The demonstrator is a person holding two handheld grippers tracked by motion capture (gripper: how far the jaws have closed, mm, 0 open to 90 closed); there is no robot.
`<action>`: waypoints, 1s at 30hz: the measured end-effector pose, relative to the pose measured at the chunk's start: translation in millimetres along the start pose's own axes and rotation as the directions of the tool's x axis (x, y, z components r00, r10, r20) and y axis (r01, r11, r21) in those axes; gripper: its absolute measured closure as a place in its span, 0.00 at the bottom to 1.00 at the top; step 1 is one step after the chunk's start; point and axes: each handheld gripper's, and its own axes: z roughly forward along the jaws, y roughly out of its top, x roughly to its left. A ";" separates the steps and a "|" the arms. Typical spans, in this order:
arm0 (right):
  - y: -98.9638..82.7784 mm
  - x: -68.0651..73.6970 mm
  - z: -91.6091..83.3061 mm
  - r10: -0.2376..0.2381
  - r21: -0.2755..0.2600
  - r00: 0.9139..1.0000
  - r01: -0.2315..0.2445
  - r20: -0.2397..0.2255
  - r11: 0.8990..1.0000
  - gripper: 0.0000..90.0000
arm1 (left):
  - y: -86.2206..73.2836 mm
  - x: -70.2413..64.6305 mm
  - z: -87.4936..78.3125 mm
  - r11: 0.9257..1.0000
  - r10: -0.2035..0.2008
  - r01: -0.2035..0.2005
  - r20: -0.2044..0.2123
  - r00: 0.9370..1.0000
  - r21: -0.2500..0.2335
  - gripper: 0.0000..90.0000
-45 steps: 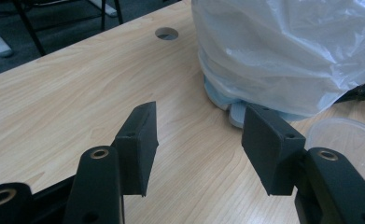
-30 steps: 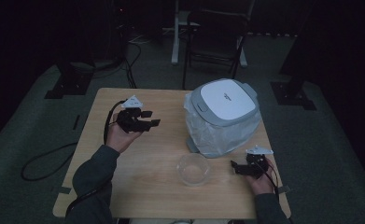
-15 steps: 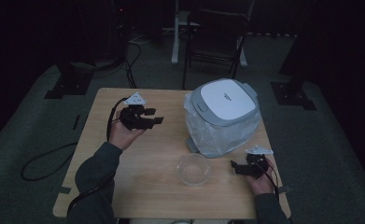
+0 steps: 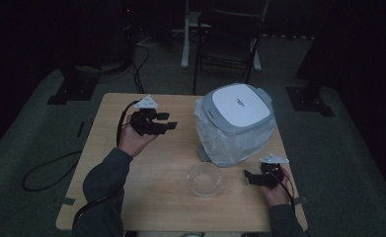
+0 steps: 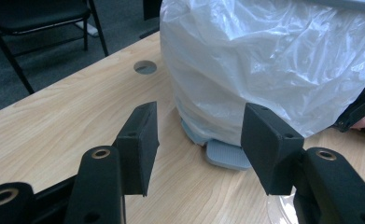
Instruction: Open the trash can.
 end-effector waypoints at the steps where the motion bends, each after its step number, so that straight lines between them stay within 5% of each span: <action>1: 0.0 0.0 0.0 0.000 0.000 1.000 0.000 0.000 1.000 0.13 | 0.9 -0.5 0.3 1.000 0.000 0.000 0.001 1.000 -0.001 0.53; 30: 0.0 0.0 0.0 0.000 0.000 1.000 0.000 0.000 1.000 0.13 | 25.7 -7.7 9.0 1.000 0.022 -0.022 0.051 0.998 -0.002 0.59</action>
